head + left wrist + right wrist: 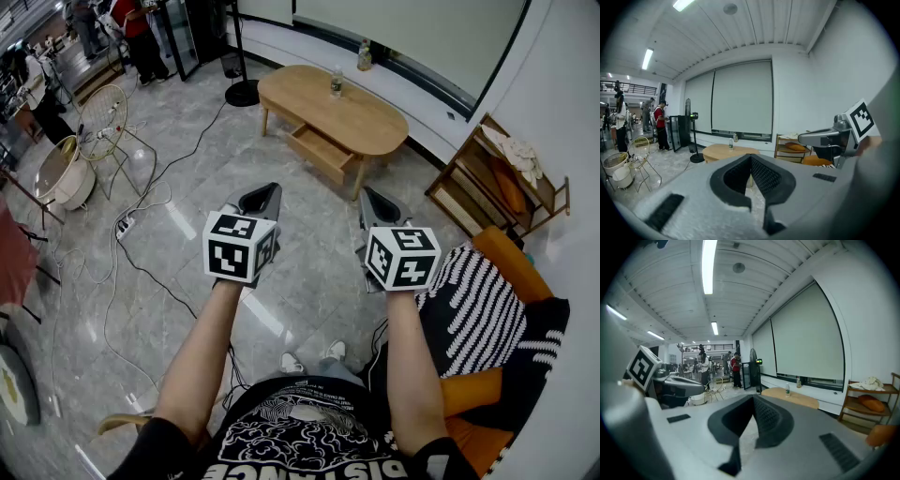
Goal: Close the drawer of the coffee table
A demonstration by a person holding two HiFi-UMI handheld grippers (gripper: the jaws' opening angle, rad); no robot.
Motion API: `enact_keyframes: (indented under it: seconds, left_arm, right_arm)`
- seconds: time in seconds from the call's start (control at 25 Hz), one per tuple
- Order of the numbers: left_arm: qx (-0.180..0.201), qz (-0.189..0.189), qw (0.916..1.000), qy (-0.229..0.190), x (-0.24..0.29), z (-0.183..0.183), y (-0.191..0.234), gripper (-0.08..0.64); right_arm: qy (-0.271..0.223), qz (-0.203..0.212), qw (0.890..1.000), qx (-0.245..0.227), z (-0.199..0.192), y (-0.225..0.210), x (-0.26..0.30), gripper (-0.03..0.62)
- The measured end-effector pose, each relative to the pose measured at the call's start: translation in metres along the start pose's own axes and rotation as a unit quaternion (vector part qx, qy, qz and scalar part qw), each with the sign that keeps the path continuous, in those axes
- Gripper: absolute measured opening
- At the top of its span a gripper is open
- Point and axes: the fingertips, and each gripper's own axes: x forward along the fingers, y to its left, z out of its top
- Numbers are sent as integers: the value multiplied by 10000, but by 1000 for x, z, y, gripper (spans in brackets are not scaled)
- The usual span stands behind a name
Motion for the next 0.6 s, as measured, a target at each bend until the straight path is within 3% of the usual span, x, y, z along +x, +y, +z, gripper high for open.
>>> enact_keyframes:
  seconds: [0.6]
  left_arm:
    - [-76,-101,9999,26,-2,-8,24,3]
  right_arm:
    - [-27,-118,9998,134,-3,20,19,5]
